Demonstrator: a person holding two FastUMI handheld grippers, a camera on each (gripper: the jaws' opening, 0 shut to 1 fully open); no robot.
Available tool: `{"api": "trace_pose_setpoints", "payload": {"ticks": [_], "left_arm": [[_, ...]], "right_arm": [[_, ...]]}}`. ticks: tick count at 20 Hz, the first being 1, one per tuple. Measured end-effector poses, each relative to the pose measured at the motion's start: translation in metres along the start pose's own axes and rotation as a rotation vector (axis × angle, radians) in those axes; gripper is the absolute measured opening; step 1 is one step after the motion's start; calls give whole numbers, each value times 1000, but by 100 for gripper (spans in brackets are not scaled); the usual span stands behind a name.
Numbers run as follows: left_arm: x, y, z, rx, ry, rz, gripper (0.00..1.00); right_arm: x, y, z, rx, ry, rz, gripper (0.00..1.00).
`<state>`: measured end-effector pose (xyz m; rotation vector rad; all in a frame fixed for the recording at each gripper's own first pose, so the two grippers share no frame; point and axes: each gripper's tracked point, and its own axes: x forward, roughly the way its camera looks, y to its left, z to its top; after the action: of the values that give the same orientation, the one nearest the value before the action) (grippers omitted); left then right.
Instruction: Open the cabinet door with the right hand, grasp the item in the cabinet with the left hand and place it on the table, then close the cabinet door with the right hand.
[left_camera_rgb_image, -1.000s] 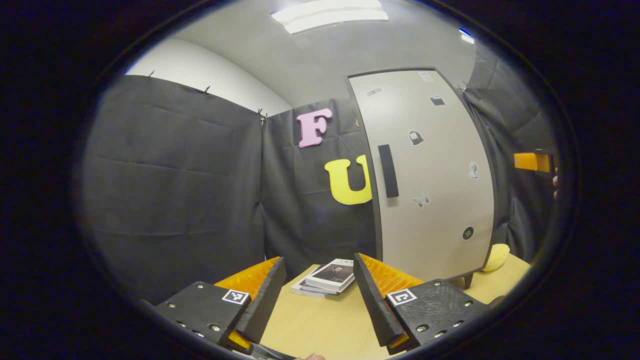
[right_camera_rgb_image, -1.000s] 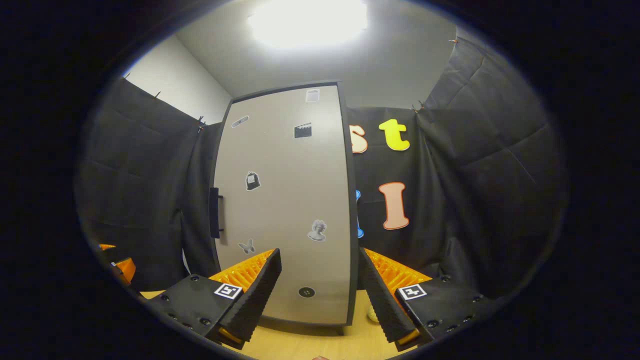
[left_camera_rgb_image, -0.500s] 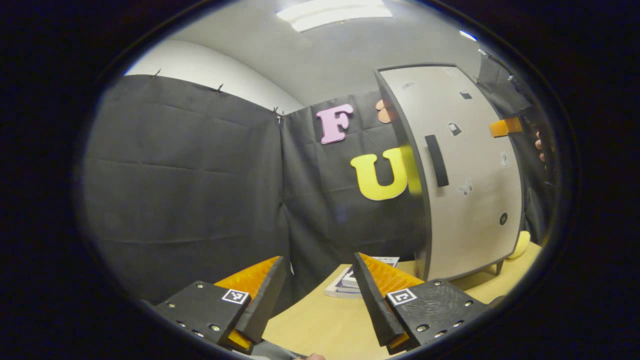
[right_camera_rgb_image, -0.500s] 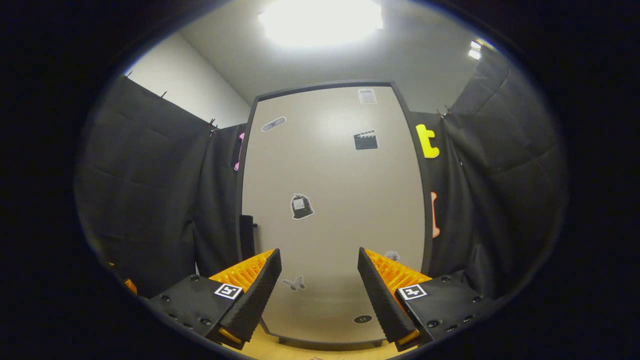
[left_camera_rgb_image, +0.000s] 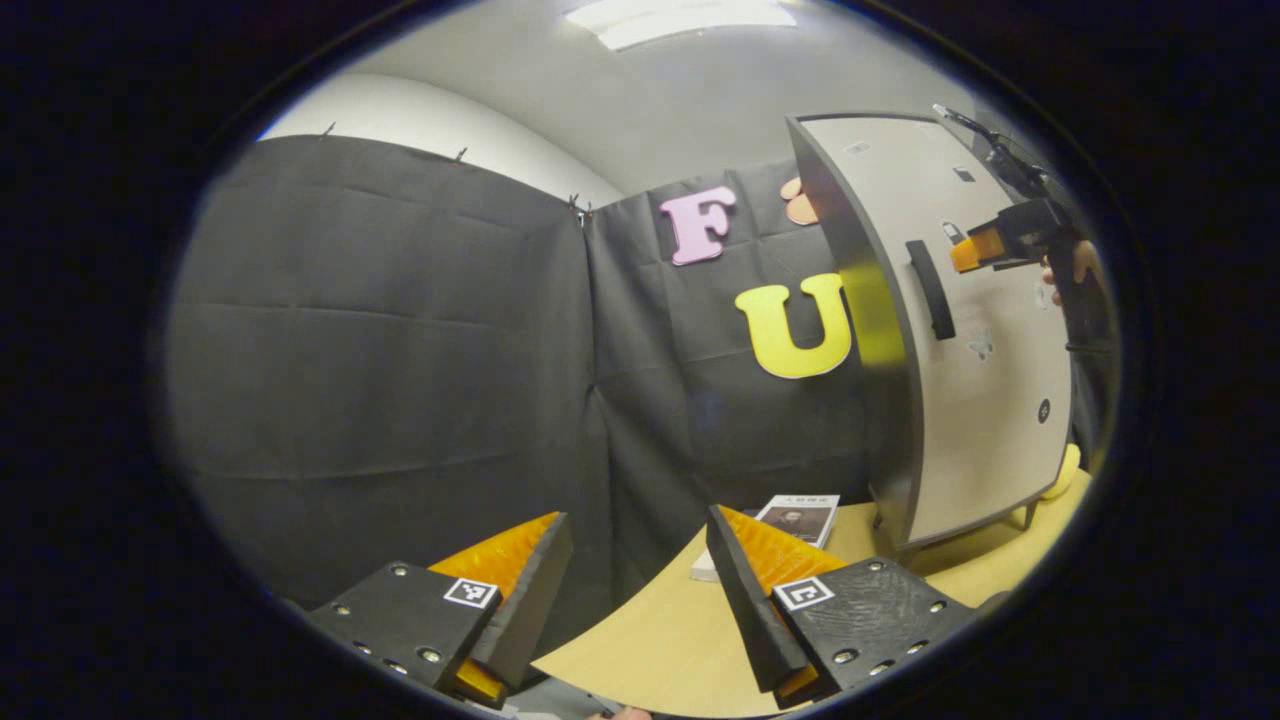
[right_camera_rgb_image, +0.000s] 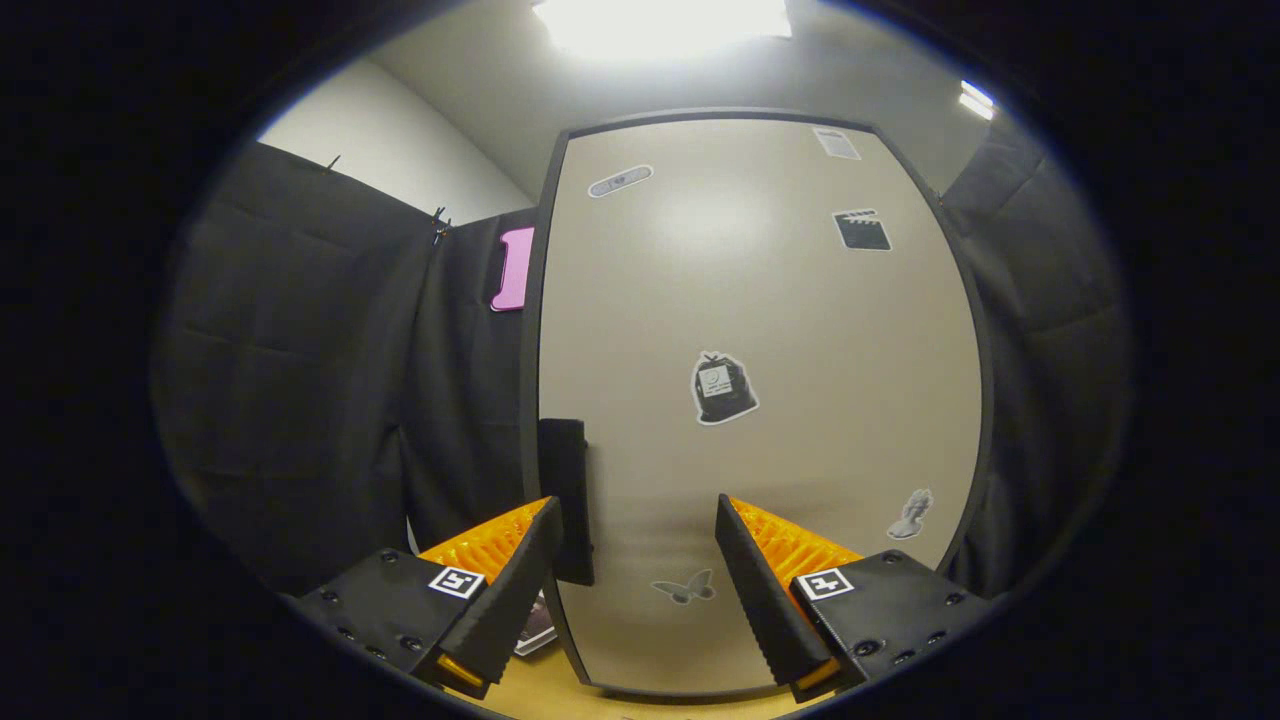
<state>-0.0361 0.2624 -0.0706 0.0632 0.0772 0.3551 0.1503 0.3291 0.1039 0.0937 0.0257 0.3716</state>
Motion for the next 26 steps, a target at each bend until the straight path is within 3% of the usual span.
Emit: {"api": "trace_pose_setpoints", "payload": {"ticks": [7,10,11,14,15,16,19,21,26], "left_arm": [[17,31,-22,-9,30,30,82],[20,36,-27,-15,40,35,85],[21,37,-28,-17,42,37,85],[25,47,-35,-27,48,40,82],[26,48,-36,-29,50,40,82],[26,49,-38,-30,50,40,85],[27,49,-36,-31,48,30,82],[28,46,-33,-32,42,20,82],[29,23,-20,-35,21,-27,82]], "right_arm": [[37,31,-21,-1,77,15,94],[48,41,-27,-3,102,9,79],[51,42,-29,-2,108,5,67],[57,44,-38,4,144,-18,53],[59,41,-46,1,157,-35,42],[57,41,-39,11,151,-42,42],[59,41,-40,3,167,-42,20],[54,41,-41,-3,180,-22,14],[41,45,-38,23,204,45,14]]}}
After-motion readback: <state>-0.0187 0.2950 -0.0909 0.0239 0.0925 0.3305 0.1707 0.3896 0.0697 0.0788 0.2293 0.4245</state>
